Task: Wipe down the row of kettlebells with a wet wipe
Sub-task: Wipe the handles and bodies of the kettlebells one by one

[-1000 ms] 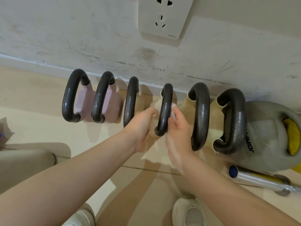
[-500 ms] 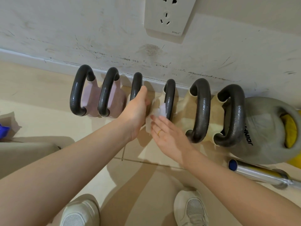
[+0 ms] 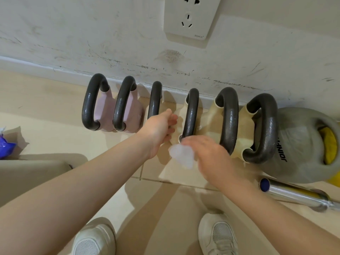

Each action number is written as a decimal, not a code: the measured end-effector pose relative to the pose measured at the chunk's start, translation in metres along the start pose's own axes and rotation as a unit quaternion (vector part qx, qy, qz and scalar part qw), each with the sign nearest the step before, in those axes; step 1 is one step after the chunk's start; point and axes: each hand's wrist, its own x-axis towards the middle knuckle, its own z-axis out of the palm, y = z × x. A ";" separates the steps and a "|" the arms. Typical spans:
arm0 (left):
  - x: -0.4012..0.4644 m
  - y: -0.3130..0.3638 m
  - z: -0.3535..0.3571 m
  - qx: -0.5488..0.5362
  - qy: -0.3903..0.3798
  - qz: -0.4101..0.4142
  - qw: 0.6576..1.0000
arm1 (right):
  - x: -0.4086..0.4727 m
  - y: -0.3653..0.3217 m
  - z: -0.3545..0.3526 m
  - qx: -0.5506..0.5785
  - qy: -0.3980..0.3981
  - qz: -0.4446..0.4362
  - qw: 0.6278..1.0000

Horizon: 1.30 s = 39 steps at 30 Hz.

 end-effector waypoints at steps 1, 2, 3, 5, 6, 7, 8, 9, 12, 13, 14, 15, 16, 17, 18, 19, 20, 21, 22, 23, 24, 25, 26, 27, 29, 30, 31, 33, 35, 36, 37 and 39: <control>0.001 -0.002 0.003 0.012 -0.005 -0.007 1.000 | -0.005 -0.003 -0.011 0.081 0.050 0.098 0.991; 0.001 -0.004 0.007 0.018 -0.017 -0.015 1.000 | -0.007 -0.005 -0.021 0.165 0.075 0.188 0.965; 0.001 -0.005 0.010 0.019 -0.030 -0.021 0.999 | -0.005 -0.007 -0.030 0.250 0.086 0.265 0.927; 0.000 -0.005 0.016 0.027 -0.050 -0.023 0.998 | 0.004 -0.006 -0.041 0.363 0.114 0.358 0.853; 0.001 -0.004 0.017 0.037 -0.056 -0.018 0.998 | 0.009 -0.008 -0.045 0.387 0.127 0.377 0.832; 0.002 -0.004 0.016 0.045 -0.060 -0.011 0.997 | 0.014 -0.012 -0.048 0.387 0.137 0.380 0.829; 0.003 -0.004 0.015 0.050 -0.064 -0.007 0.997 | 0.016 -0.015 -0.049 0.362 0.144 0.370 0.844; 0.003 -0.004 0.013 0.052 -0.069 -0.005 0.996 | 0.017 -0.016 -0.048 0.313 0.146 0.354 0.869; 0.004 -0.004 0.009 0.064 -0.086 0.003 0.994 | 0.024 -0.016 -0.036 0.152 0.153 0.311 0.926; 0.005 -0.005 0.009 0.062 -0.089 0.004 0.994 | 0.028 -0.017 -0.026 0.164 0.160 0.306 0.924; 0.005 -0.005 0.008 0.055 -0.089 0.002 0.994 | 0.032 -0.018 -0.015 0.209 0.169 0.313 0.911; 0.006 -0.005 0.008 0.050 -0.090 -0.003 0.995 | 0.035 -0.021 -0.005 0.269 0.180 0.328 0.887; 0.007 -0.005 0.007 0.048 -0.090 -0.007 0.995 | 0.037 -0.024 0.005 0.330 0.185 0.346 0.859; 0.008 -0.005 0.007 0.046 -0.091 -0.008 0.995 | 0.037 -0.027 0.014 0.389 0.180 0.363 0.828; 0.009 -0.006 0.006 0.046 -0.091 -0.006 0.995 | 0.035 -0.031 0.022 0.445 0.169 0.368 0.799; 0.010 -0.007 0.006 0.048 -0.090 -0.002 0.995 | 0.029 -0.035 0.029 0.492 0.154 0.355 0.780; 0.011 -0.008 0.005 0.052 -0.088 0.002 0.995 | 0.022 -0.037 0.036 0.518 0.140 0.334 0.775; 0.013 -0.009 0.005 0.054 -0.087 0.008 0.995 | 0.016 -0.037 0.042 0.531 0.122 0.311 0.779; 0.013 -0.011 0.006 0.057 -0.087 0.014 0.994 | 0.011 -0.035 0.049 0.532 0.103 0.297 0.787; 0.014 -0.013 0.006 0.063 -0.089 0.020 0.994 | 0.008 -0.033 0.055 0.522 0.084 0.294 0.796; 0.014 -0.016 0.007 0.072 -0.089 0.026 0.993 | 0.008 -0.031 0.059 0.503 0.069 0.303 0.807; 0.015 -0.017 0.008 0.081 -0.088 0.031 0.992 | 0.010 -0.031 0.061 0.488 0.068 0.313 0.812; 0.015 -0.018 0.008 0.087 -0.086 0.034 0.992 | 0.013 -0.032 0.063 0.490 0.080 0.322 0.806; 0.015 -0.019 0.008 0.092 -0.084 0.037 0.992 | 0.017 -0.033 0.063 0.506 0.095 0.339 0.788; 0.017 -0.018 0.008 0.101 -0.088 0.036 0.990 | 0.023 -0.035 0.062 0.550 0.116 0.376 0.737; 0.018 -0.017 0.007 0.106 -0.092 0.035 0.990 | 0.026 -0.037 0.061 0.569 0.118 0.384 0.717; 0.019 -0.016 0.007 0.107 -0.097 0.031 0.989 | 0.030 -0.038 0.059 0.573 0.120 0.394 0.708; 0.020 -0.015 0.008 0.112 -0.099 0.026 0.988 | 0.036 -0.037 0.058 0.542 0.141 0.429 0.709; 0.020 -0.015 0.008 0.117 -0.098 0.026 0.988 | 0.037 -0.036 0.059 0.501 0.177 0.437 0.726; 0.020 -0.015 0.007 0.118 -0.100 0.027 0.988 | 0.035 -0.036 0.059 0.485 0.190 0.433 0.735; 0.020 -0.016 0.006 0.117 -0.102 0.027 0.987 | 0.032 -0.034 0.059 0.469 0.197 0.426 0.748; 0.020 -0.019 0.005 0.112 -0.100 0.021 0.988 | 0.022 -0.030 0.056 0.434 0.190 0.403 0.784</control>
